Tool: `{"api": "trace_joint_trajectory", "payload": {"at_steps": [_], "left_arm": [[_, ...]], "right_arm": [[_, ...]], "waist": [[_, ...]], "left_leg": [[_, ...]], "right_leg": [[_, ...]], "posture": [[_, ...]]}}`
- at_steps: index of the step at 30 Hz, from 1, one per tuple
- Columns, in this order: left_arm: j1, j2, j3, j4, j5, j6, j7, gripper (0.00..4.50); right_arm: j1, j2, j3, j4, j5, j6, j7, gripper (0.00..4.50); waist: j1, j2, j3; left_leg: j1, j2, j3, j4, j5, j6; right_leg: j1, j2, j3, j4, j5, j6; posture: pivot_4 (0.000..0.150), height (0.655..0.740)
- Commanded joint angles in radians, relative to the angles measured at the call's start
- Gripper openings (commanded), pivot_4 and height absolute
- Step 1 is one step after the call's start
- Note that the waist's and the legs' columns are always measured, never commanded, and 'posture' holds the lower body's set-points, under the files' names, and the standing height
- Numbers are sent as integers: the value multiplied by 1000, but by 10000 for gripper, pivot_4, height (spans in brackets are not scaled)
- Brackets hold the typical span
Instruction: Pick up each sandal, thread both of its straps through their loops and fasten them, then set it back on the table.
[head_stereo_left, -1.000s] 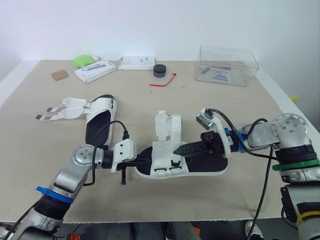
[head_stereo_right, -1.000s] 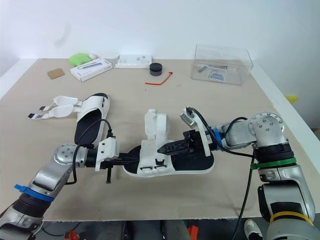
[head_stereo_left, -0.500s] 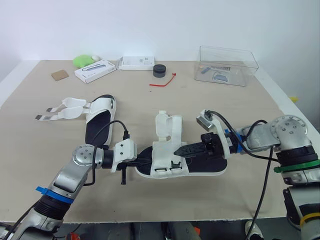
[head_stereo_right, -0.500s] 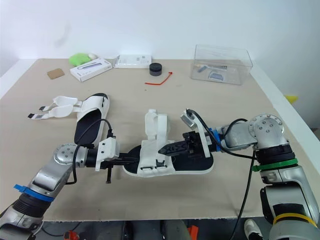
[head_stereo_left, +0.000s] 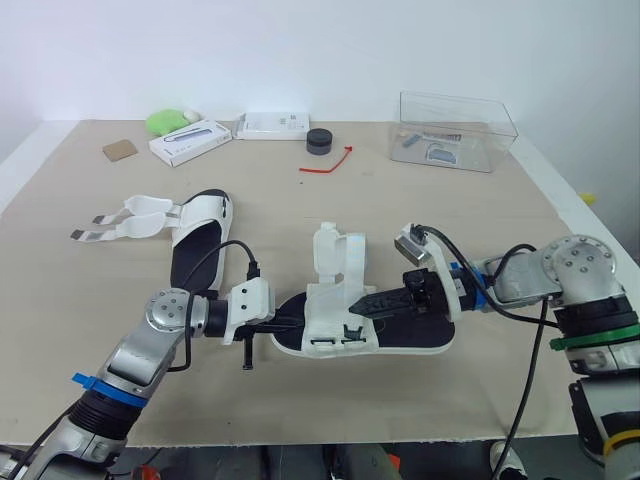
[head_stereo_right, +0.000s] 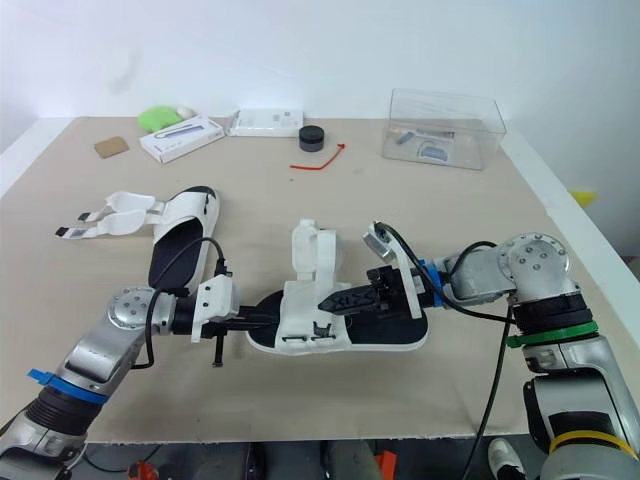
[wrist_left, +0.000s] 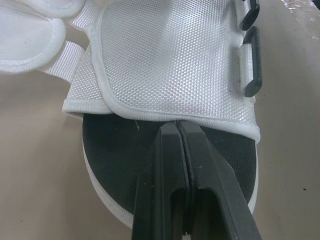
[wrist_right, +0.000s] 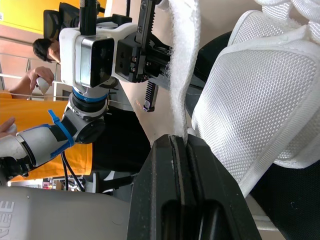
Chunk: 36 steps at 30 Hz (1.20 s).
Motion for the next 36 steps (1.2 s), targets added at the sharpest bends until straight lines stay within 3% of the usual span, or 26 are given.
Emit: {"api": "trace_joint_trajectory", "payload": {"at_steps": [1,36], "left_arm": [[0,5,-6,-17,4,2,0,0],[-7,2,-5,-8,6,2,1,0]], "right_arm": [[2,-12,2,-22,11,8,6,565],[26,-3,-41,-186,-231,64,157,565]], "waist": [[0,0,0],[0,0,0]], "left_leg": [[0,0,0,0,0,0],[-1,0,0,0,-1,2]], "right_leg": [[0,0,0,0,0,0],[0,0,0,-2,0,0]], "posture": [[1500,7400],[1500,7400]]}}
